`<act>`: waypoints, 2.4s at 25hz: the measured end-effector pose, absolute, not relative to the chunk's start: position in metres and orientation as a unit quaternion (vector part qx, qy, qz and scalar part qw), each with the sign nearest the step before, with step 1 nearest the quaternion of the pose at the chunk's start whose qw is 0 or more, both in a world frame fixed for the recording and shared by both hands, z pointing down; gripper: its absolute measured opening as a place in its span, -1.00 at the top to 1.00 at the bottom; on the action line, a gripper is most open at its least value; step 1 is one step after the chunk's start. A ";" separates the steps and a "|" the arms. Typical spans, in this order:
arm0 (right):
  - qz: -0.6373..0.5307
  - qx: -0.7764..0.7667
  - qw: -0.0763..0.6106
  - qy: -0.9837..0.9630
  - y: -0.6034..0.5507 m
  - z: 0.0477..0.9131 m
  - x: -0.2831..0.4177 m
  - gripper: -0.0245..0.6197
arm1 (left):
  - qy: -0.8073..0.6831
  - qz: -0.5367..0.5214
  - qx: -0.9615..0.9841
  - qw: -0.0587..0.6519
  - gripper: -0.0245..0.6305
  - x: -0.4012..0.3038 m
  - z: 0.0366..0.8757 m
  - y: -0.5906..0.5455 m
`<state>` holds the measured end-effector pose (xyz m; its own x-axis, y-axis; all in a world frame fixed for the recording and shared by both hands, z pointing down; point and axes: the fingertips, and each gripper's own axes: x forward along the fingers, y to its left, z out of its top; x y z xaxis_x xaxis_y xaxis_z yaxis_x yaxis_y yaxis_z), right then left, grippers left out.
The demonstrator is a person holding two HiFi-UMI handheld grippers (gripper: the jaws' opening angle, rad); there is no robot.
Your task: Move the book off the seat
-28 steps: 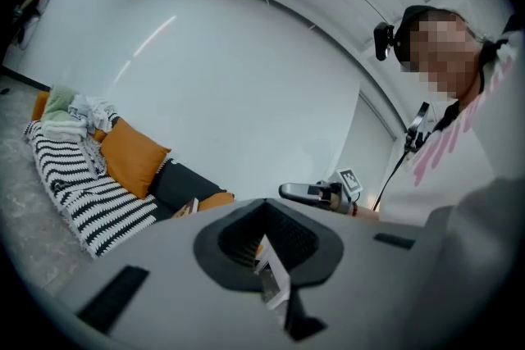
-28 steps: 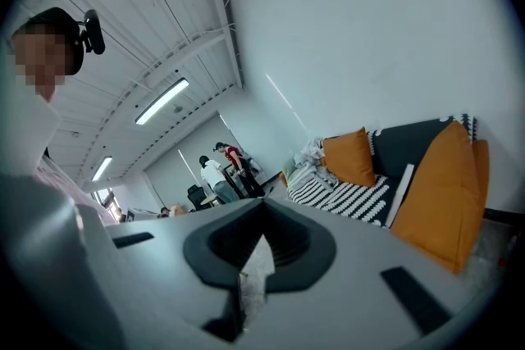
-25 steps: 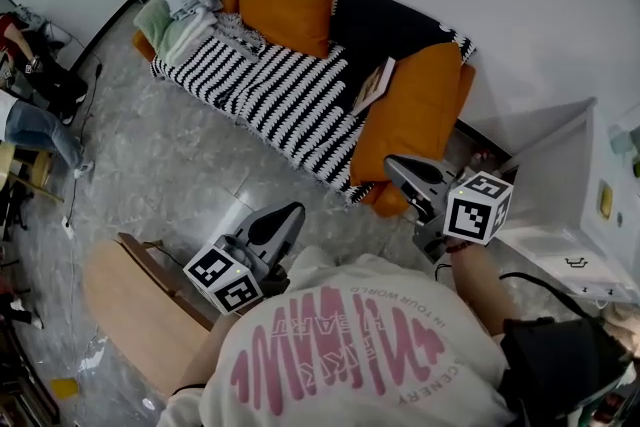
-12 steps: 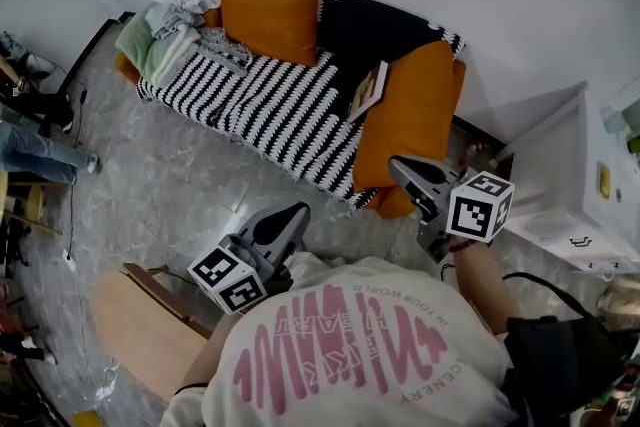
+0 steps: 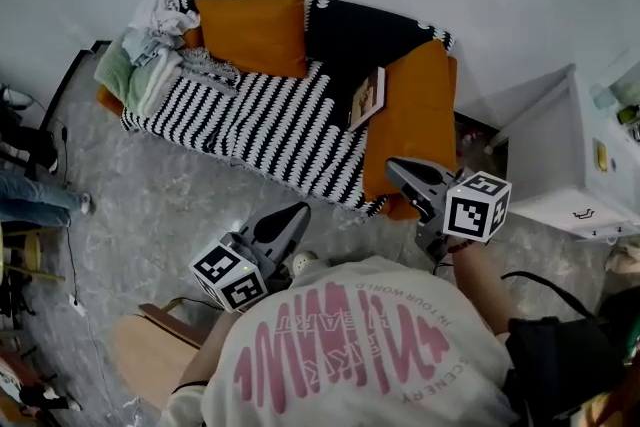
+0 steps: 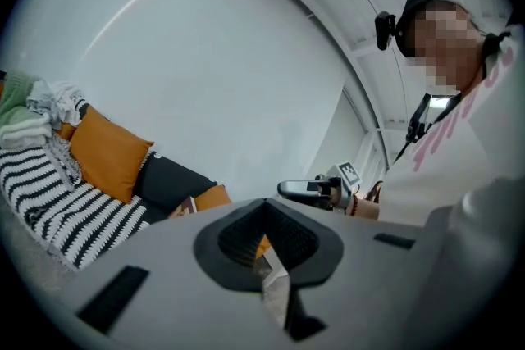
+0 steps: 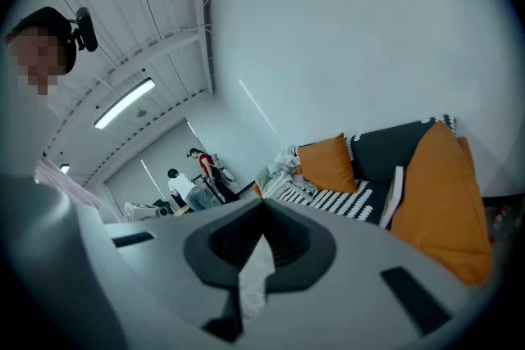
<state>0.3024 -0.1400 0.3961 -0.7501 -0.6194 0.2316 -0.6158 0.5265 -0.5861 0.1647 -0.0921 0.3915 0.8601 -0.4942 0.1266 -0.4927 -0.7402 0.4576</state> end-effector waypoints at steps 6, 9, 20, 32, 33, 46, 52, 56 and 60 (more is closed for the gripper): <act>-0.326 -0.387 -0.001 0.863 -0.155 0.392 0.279 0.90 | -0.224 -0.005 0.942 0.250 0.90 0.145 0.388 -0.115; -0.321 -0.399 0.001 0.859 -0.157 0.390 0.264 0.90 | -0.192 0.006 0.950 0.246 0.90 0.135 0.395 -0.112; -0.340 -0.437 -0.006 0.833 -0.165 0.398 0.224 0.90 | -0.178 0.016 0.947 0.268 0.90 0.077 0.396 -0.135; -0.340 -0.441 -0.016 0.830 -0.180 0.408 0.202 0.90 | -0.203 0.000 0.942 0.267 0.90 0.043 0.399 -0.155; -0.340 -0.441 -0.015 0.831 -0.182 0.407 0.200 0.90 | -0.204 -0.002 0.942 0.267 0.90 0.041 0.398 -0.157; -0.361 -0.420 -0.046 0.831 -0.197 0.428 0.189 0.90 | -0.250 -0.007 0.929 0.273 0.90 0.014 0.402 -0.162; -0.361 -0.388 -0.056 0.846 -0.221 0.431 0.171 0.90 | -0.287 -0.013 0.918 0.274 0.90 -0.002 0.404 -0.171; -0.361 -0.371 -0.066 0.853 -0.234 0.432 0.162 0.90 | -0.303 -0.020 0.913 0.273 0.90 -0.005 0.399 -0.180; -0.358 -0.361 -0.068 0.858 -0.250 0.429 0.163 0.90 | -0.311 -0.018 0.911 0.270 0.90 -0.002 0.398 -0.192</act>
